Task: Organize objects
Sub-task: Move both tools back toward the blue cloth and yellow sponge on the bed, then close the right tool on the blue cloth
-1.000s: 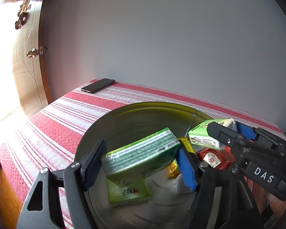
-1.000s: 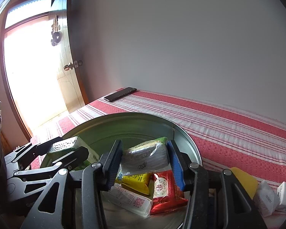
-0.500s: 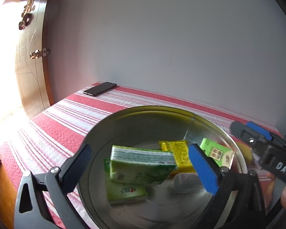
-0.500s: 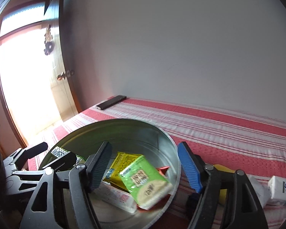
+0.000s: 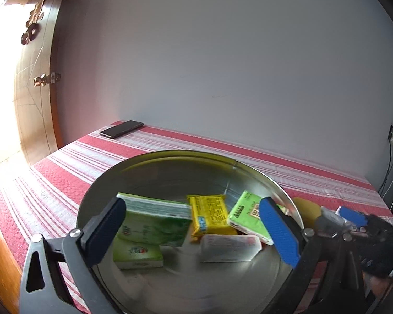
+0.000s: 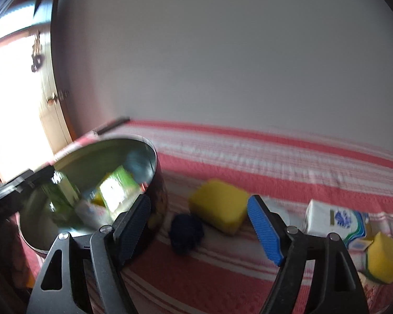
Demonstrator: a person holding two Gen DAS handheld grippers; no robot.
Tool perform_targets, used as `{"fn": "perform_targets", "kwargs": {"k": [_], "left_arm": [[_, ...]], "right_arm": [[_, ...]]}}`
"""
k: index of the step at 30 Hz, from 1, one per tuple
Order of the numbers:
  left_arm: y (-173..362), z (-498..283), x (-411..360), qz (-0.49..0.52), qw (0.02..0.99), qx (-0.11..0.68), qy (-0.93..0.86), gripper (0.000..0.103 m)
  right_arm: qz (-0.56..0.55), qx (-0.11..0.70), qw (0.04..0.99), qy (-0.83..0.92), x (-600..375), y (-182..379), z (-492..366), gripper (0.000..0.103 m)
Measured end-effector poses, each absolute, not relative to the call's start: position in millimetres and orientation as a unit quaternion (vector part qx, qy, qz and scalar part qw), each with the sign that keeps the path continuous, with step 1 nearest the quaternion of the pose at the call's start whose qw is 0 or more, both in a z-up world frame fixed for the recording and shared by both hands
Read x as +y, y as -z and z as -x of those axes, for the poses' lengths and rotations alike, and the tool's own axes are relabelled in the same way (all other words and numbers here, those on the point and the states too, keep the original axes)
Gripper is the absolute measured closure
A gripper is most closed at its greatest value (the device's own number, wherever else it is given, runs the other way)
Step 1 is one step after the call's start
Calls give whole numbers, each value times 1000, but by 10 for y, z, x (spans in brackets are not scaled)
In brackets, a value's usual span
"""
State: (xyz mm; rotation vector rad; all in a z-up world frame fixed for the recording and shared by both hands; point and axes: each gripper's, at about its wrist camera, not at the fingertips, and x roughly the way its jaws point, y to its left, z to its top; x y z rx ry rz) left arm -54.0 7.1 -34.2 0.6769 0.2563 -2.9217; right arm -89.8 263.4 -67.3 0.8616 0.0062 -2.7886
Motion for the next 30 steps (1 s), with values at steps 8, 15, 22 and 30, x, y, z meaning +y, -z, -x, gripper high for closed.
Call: {"fn": "perform_targets", "kwargs": {"k": [8, 15, 22, 30], "left_arm": [[357, 546, 139, -229, 57, 80, 968, 0], [350, 553, 224, -231, 45, 72, 969, 0], [241, 587, 583, -222, 10, 39, 974, 0], [225, 842, 1398, -230, -59, -37, 971, 0]], "right_arm": [[-355, 46, 121, 926, 2461, 907, 1087, 36], [-393, 33, 133, 909, 2508, 1012, 1195, 64], [-321, 14, 93, 942, 2816, 834, 850, 65], [-285, -14, 3, 959, 3494, 724, 652, 65]]}}
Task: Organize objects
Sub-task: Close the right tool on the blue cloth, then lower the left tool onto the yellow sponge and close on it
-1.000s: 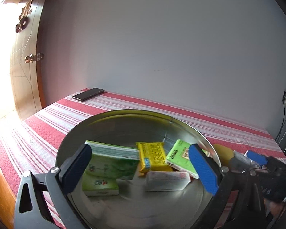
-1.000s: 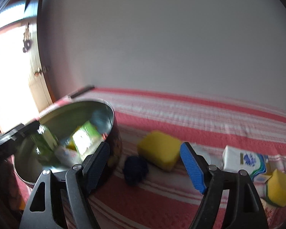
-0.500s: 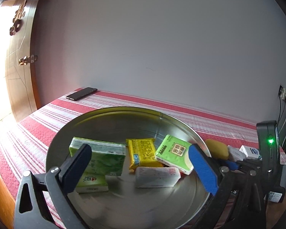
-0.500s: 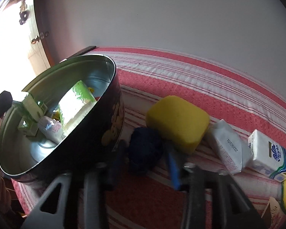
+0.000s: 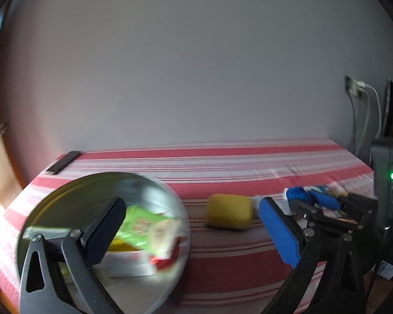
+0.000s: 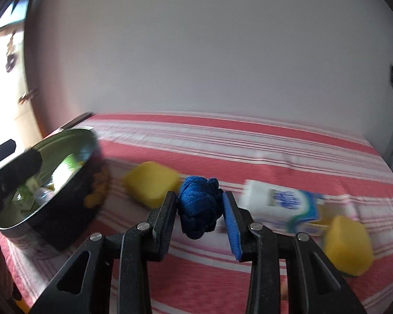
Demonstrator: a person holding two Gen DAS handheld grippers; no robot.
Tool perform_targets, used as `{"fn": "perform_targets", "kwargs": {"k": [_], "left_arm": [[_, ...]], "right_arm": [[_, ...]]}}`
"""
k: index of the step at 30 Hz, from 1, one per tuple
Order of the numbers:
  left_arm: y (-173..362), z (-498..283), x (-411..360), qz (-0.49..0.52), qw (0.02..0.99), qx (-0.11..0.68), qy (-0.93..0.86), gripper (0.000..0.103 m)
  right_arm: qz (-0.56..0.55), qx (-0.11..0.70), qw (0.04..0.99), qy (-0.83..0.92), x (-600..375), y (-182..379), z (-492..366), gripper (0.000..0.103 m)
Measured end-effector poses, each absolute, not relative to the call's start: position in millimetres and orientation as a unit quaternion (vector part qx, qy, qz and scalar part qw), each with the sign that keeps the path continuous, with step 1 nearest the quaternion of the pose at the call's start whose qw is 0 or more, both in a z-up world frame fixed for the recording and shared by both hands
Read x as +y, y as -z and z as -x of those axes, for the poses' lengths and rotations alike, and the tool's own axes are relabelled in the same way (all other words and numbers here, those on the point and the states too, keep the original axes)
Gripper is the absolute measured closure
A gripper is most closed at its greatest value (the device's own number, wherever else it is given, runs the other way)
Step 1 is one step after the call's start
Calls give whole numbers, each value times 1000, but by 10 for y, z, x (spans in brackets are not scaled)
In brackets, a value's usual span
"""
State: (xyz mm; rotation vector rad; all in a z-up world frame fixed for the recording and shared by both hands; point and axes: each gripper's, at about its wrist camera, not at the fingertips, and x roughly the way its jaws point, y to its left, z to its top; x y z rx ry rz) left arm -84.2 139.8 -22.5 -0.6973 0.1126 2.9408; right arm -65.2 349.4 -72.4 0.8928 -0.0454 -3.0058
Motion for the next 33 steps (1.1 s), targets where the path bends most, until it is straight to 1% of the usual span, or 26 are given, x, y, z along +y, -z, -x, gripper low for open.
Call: {"fn": "perform_targets", "kwargs": {"k": [5, 10, 14, 17, 20, 26, 29, 33], "left_arm": [[376, 1170, 1859, 271, 91, 79, -955, 0], [541, 1456, 2093, 312, 103, 109, -938, 1], [690, 1634, 2189, 344, 108, 133, -923, 10], [765, 1734, 2198, 365, 116, 133, -914, 14], [826, 1787, 2226, 380, 128, 141, -905, 14], [812, 1831, 2213, 377, 140, 139, -905, 14], [798, 1874, 2174, 382, 155, 132, -901, 14], [809, 1951, 2107, 391, 161, 119, -898, 12]], "right_arm": [[-269, -27, -34, 962, 3858, 672, 550, 65], [-258, -44, -39, 964, 4028, 645, 451, 65], [-254, -46, -35, 965, 4002, 639, 466, 65], [-253, -49, -33, 966, 3988, 632, 495, 65], [-252, -52, -33, 966, 4006, 641, 476, 65], [-258, -46, -30, 965, 3963, 630, 491, 65], [-258, -45, -30, 965, 3953, 629, 490, 65], [-256, -44, -31, 965, 3904, 620, 454, 65]]}}
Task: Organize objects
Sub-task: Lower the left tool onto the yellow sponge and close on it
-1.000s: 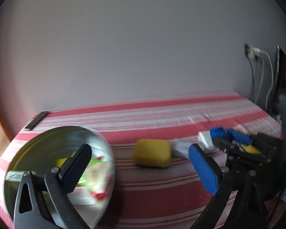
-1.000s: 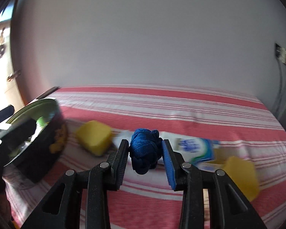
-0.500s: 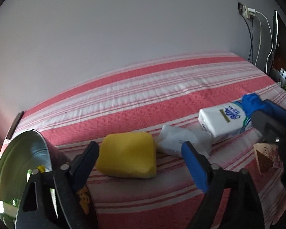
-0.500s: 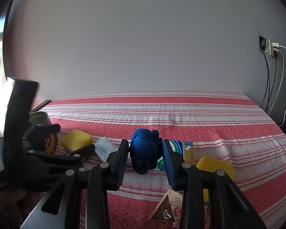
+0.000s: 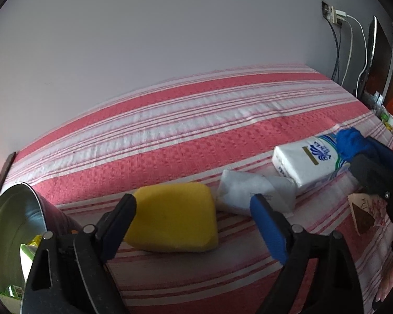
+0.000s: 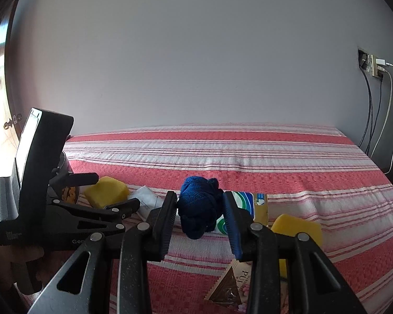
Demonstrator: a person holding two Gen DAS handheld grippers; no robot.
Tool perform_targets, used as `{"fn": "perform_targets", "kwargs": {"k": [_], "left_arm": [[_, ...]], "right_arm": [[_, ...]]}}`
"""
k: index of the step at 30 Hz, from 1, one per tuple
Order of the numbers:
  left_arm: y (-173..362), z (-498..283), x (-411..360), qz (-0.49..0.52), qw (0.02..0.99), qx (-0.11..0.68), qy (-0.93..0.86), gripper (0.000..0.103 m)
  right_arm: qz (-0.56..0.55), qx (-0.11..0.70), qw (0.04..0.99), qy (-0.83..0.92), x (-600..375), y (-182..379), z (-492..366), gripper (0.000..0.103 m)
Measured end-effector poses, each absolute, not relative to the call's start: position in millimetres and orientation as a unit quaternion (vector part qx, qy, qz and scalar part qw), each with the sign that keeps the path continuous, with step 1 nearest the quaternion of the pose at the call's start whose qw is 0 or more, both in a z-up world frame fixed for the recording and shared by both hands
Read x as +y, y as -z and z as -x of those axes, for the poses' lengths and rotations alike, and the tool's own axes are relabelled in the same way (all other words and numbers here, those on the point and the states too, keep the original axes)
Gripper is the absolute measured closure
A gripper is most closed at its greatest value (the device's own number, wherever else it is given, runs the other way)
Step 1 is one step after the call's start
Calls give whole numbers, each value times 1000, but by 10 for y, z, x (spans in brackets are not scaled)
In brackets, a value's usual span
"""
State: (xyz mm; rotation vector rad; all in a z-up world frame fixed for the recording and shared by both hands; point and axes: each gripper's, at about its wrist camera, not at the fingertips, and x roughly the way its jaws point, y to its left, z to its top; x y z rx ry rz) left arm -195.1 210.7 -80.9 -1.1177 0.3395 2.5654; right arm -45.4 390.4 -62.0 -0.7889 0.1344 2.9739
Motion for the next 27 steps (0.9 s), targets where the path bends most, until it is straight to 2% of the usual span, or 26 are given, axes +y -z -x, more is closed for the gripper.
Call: {"fn": "perform_targets", "kwargs": {"k": [12, 18, 22, 27], "left_arm": [[838, 1870, 1954, 367, 188, 101, -905, 11], [874, 1868, 1943, 380, 179, 108, -901, 21], [886, 1863, 1938, 383, 169, 111, -901, 33], [877, 1834, 1921, 379, 166, 109, -904, 38]], "right_arm": [[253, 42, 31, -966, 3876, 617, 442, 65], [250, 34, 34, -967, 3838, 609, 426, 65], [251, 26, 36, -967, 3801, 601, 429, 65], [244, 25, 34, -969, 3806, 595, 408, 65]]}}
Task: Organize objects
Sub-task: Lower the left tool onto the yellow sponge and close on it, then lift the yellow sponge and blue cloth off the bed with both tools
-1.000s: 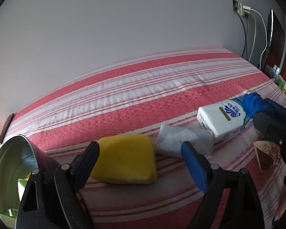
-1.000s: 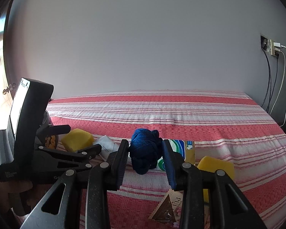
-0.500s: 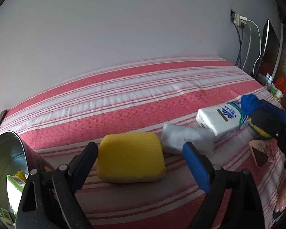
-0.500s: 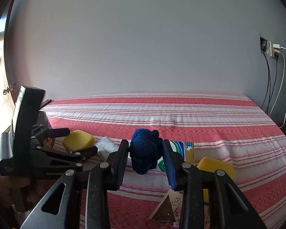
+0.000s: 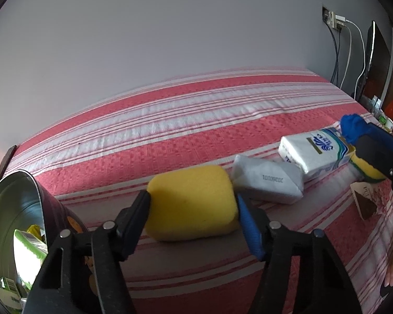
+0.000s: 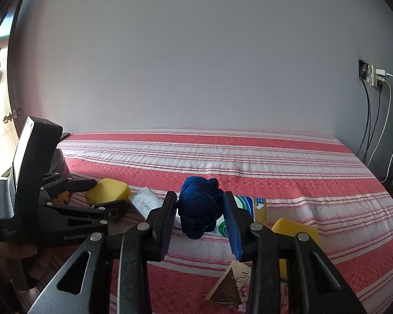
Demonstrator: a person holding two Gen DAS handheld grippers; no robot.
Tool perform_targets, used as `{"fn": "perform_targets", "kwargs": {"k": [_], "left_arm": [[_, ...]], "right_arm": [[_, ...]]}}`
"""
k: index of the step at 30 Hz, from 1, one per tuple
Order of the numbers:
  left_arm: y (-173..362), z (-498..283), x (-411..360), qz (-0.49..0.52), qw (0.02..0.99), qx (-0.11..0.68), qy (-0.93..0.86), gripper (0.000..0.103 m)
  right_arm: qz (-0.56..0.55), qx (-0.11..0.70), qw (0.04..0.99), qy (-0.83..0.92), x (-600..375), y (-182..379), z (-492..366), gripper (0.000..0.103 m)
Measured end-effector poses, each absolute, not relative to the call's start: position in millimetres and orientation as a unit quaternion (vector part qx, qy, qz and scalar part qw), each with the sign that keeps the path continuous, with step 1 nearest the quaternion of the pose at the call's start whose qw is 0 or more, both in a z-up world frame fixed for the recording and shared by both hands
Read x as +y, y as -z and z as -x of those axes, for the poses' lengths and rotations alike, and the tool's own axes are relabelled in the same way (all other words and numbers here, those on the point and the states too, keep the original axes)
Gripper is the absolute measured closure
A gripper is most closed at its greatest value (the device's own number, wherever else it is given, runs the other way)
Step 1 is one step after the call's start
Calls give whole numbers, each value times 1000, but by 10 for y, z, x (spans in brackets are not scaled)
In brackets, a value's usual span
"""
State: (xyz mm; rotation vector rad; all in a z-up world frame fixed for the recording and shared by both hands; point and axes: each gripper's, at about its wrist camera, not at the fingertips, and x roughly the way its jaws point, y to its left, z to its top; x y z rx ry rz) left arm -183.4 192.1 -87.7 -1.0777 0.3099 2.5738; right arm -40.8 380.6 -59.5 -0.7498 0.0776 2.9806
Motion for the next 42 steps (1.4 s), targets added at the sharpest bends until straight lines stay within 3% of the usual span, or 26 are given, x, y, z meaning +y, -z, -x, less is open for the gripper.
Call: {"fn": "perform_targets", "kwargs": {"k": [42], "left_arm": [[516, 1196, 1617, 212, 79, 77, -971, 39]], "right_arm": [[163, 1, 36, -986, 3734, 510, 130, 65]]}}
